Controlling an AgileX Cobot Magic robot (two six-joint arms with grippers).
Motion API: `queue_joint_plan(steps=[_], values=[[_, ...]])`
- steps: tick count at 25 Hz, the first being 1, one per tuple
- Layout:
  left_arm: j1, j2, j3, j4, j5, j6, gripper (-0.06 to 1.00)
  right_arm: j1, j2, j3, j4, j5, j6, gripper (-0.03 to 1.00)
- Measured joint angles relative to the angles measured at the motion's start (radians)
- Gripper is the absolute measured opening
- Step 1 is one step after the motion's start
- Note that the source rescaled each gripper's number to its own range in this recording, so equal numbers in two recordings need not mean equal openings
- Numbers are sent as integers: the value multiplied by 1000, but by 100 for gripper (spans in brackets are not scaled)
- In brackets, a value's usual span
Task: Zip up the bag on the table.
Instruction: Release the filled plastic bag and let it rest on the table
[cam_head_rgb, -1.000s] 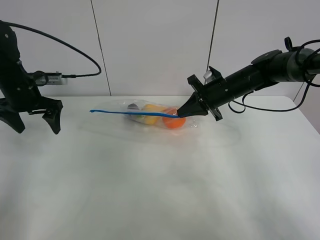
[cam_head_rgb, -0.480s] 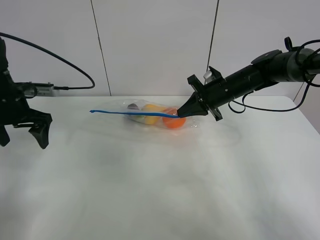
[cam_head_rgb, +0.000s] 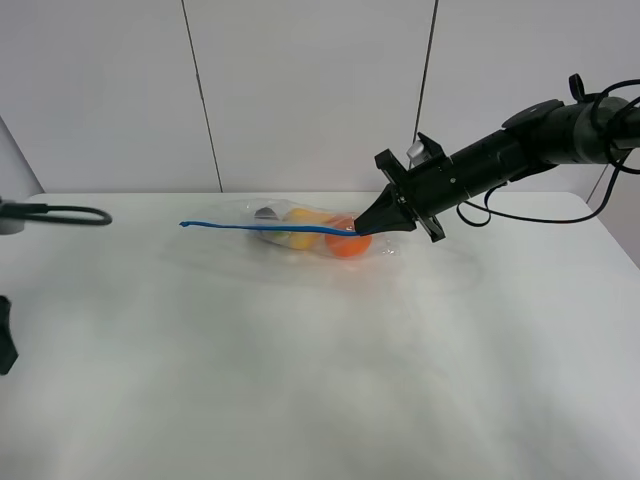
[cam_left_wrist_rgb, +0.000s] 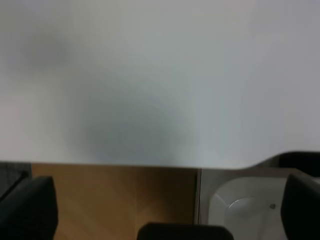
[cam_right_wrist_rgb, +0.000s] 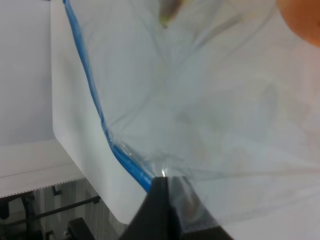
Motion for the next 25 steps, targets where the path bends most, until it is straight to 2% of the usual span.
queue_joint_plan(steps=[6,10,15,25], values=[[0,-368,206,-5,-86,-9,100,0,0,0,0,0,0,0],[0,-586,304,-54,-129,-9,100,0,0,0,0,1,0,0],[0,-773,316,-70,-144,6,100,0,0,0,0,1,0,0],[0,-998,318,-73,-144,10,100,0,0,0,-1,1,0,0]])
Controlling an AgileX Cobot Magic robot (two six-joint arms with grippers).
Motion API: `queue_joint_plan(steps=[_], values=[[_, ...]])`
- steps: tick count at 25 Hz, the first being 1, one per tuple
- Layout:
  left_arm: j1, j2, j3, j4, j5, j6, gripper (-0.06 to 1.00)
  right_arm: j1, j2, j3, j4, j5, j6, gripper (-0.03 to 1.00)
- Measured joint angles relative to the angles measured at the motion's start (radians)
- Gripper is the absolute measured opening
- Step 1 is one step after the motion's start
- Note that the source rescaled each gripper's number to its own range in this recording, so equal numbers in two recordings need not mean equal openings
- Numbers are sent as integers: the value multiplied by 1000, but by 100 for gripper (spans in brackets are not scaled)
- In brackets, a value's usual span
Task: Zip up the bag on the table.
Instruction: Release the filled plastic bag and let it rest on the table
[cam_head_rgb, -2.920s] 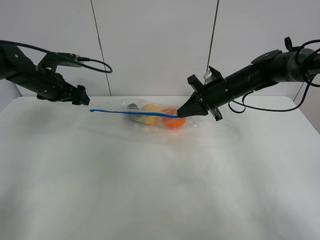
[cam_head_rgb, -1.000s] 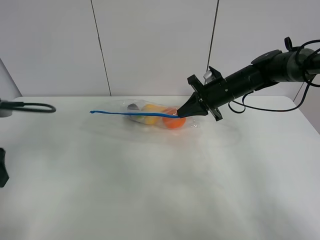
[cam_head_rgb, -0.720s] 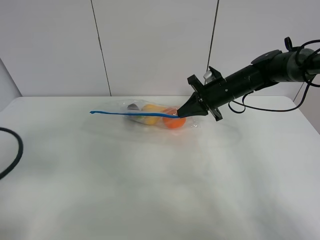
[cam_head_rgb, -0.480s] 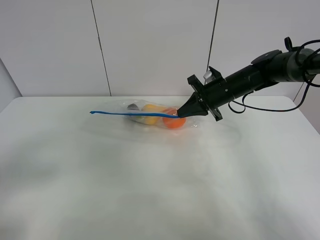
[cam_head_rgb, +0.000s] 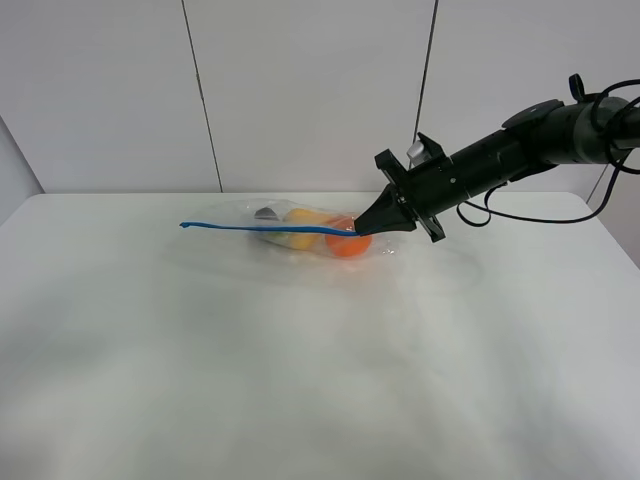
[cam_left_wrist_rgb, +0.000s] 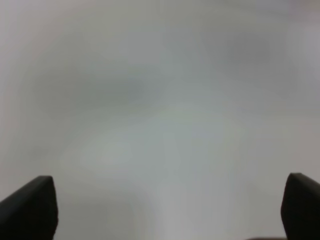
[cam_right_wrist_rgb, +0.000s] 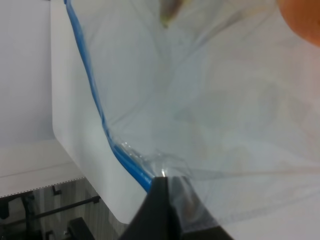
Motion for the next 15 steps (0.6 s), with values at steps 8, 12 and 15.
queue_joint_plan(steps=[8,12,15], values=[[-14,-88,2,2,1,0,100,0,0,0,-19,0,23,7],[-18,-88,2,2,1,0,100,0,0,0,-61,0,55,38],[-18,-88,2,2,1,0,100,0,0,0,-104,0,64,78]])
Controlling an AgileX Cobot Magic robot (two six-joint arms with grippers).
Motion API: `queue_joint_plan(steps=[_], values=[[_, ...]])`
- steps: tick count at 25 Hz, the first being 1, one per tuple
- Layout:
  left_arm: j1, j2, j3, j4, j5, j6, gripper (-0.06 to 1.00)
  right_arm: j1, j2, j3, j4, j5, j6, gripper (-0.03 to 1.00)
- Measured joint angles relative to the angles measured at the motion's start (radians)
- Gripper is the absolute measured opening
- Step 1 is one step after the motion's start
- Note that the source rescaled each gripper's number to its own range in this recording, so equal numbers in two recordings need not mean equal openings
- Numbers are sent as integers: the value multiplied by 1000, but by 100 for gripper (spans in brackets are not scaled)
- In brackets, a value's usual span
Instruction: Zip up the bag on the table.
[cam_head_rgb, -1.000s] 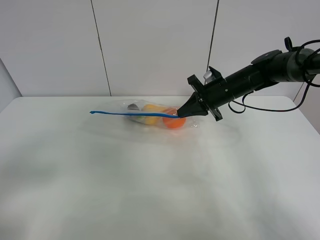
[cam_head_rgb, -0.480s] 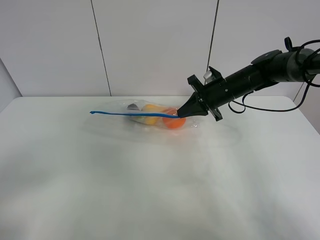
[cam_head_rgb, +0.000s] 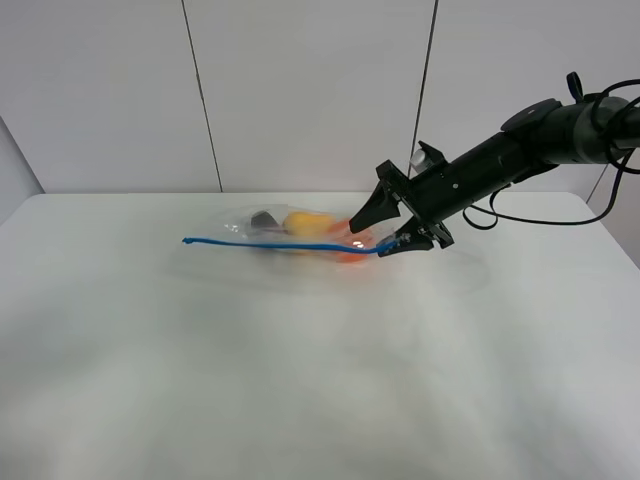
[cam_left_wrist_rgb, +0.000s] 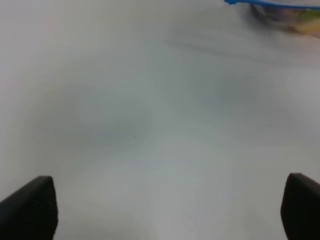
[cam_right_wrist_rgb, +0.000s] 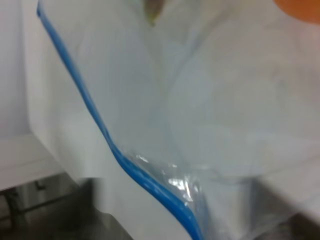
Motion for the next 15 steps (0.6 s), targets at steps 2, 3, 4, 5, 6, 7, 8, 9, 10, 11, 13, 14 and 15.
queue_joint_plan(steps=[2,3,4,5,6,7,8,9,10,11,13,14,15], values=[[0,0,0,0,0,0,100,0,0,-4,-43,0,9,91],[0,0,0,0,0,0,100,0,0,-11,-71,1,19,95],[0,0,0,0,0,0,100,0,0,-25,-116,1,36,97],[0,0,0,1,0,0,100,0,0,-46,-173,2,63,98],[0,0,0,1,0,0,100,0,0,-73,-225,3,95,99],[0,0,0,1,0,0,100,0,0,-99,-291,9,129,99],[0,0,0,1,0,0,100,0,0,-135,-356,15,157,99],[0,0,0,1,0,0,100,0,0,-175,-416,25,188,99],[0,0,0,1,0,0,100,0,0,-209,-465,34,215,99],[0,0,0,1,0,0,100,0,0,-249,-524,43,238,99],[0,0,0,1,0,0,100,0,0,-320,-653,57,296,99],[0,0,0,1,0,0,100,0,0,-343,-709,64,323,99],[0,0,0,1,0,0,100,-1,0,-367,-773,71,340,99]])
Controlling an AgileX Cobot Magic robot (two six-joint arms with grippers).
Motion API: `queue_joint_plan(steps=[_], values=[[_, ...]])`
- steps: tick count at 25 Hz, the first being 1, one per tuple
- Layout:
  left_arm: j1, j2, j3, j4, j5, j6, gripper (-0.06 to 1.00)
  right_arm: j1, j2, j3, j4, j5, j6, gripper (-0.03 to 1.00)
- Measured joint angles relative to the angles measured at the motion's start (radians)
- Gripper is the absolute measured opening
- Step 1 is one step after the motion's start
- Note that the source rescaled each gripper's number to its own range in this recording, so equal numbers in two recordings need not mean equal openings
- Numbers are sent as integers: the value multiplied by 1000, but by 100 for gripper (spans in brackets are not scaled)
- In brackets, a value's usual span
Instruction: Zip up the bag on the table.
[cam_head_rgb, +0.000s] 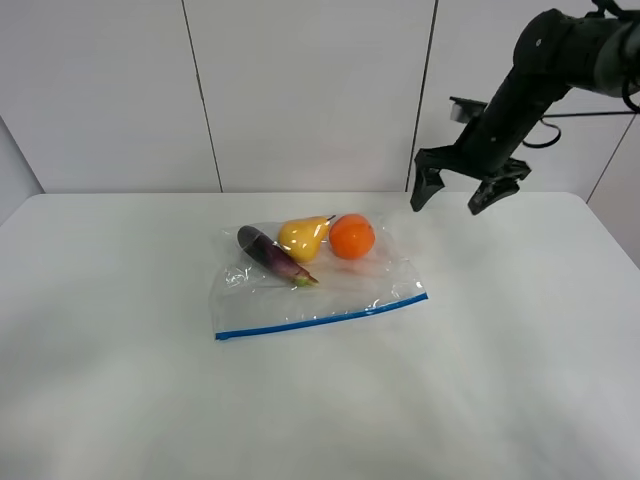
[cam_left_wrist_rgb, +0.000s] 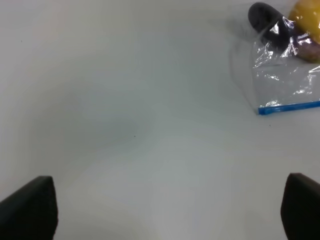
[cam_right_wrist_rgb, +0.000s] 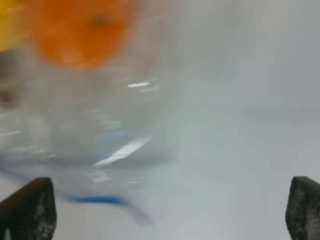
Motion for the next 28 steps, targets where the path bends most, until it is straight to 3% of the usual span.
queue_joint_plan(steps=[2,5,11,17,28], values=[[0,0,0,0,0,0,100,-15,0,-32,-81,11,24,99],[0,0,0,0,0,0,100,-60,0,-47,-121,15,33,99],[0,0,0,0,0,0,100,-148,0,-47,-132,16,33,99],[0,0,0,0,0,0,100,-156,-33,-12,-110,15,32,99],[0,0,0,0,0,0,100,-156,-539,526,-135,15,21,99]])
